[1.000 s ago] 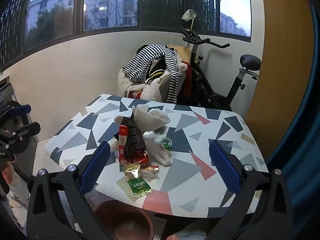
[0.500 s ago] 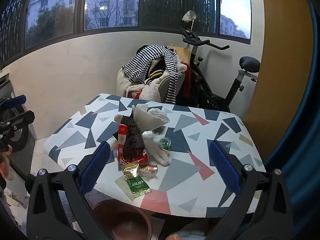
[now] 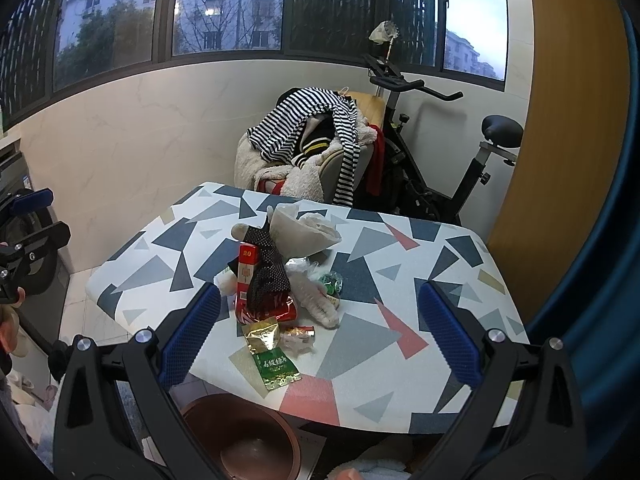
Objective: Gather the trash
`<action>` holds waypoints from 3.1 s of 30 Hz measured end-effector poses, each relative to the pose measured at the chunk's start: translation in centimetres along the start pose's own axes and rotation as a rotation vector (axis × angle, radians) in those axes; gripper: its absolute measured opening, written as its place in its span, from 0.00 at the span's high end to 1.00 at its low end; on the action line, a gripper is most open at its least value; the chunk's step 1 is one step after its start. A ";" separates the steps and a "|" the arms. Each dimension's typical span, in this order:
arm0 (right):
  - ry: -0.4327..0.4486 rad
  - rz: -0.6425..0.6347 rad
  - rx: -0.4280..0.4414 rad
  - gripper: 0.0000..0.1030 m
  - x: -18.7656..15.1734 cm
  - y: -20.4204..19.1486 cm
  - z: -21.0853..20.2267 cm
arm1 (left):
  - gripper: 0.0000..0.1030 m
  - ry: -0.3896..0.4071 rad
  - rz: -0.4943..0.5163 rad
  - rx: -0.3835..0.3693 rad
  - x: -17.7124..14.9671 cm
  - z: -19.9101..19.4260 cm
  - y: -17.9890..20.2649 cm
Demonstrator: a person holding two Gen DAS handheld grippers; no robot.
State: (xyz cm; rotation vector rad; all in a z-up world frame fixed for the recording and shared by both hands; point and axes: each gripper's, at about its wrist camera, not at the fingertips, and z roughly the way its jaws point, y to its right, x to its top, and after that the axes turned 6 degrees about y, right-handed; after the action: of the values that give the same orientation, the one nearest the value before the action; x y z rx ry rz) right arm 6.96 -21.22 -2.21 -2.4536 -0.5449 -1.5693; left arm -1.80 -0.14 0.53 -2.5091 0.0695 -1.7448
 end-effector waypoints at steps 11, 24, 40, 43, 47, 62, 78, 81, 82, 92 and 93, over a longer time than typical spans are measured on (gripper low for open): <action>0.003 0.004 -0.006 0.05 -0.2 0.3 -0.2 | 0.05 0.007 0.005 -0.031 -0.1 -0.2 0.4; -0.002 0.004 -0.013 0.05 -0.3 0.5 0.0 | 0.05 0.005 0.004 -0.047 -0.1 -0.1 0.7; -0.001 0.004 -0.013 0.05 -0.3 0.4 0.0 | 0.05 0.009 0.017 -0.050 0.0 0.0 0.8; -0.002 0.003 -0.014 0.05 -0.3 0.4 0.0 | 0.05 0.010 0.018 -0.049 0.1 0.0 0.8; -0.002 0.004 -0.013 0.05 -0.3 0.4 0.0 | 0.05 0.009 0.018 -0.050 0.1 0.0 0.8; -0.007 0.020 -0.018 0.05 -1.0 0.4 0.5 | 0.05 0.018 0.051 -0.018 -0.6 0.4 0.9; -0.244 0.044 0.042 0.05 -10.2 -0.8 9.8 | 0.05 -0.017 0.010 0.037 -5.8 5.1 -0.6; -0.259 0.038 0.068 0.05 -11.5 -1.8 12.2 | 0.05 -0.061 -0.026 -0.002 -7.0 6.6 -1.0; -0.255 0.036 0.075 0.06 -11.7 -2.0 12.5 | 0.05 -0.074 -0.030 -0.008 -7.4 6.9 -1.0; -0.355 0.082 0.157 0.36 -14.6 -5.1 20.1 | 0.05 -0.158 -0.004 0.041 -10.2 9.9 -0.3; -0.351 0.084 0.155 0.37 -14.7 -5.3 20.5 | 0.05 -0.165 -0.018 0.041 -10.4 10.0 -0.5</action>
State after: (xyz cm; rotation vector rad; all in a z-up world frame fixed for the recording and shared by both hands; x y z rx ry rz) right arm 16.51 -12.39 -24.49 -2.6034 -0.5822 -1.0266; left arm 3.97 1.71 -12.63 -2.6203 -0.0005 -1.5214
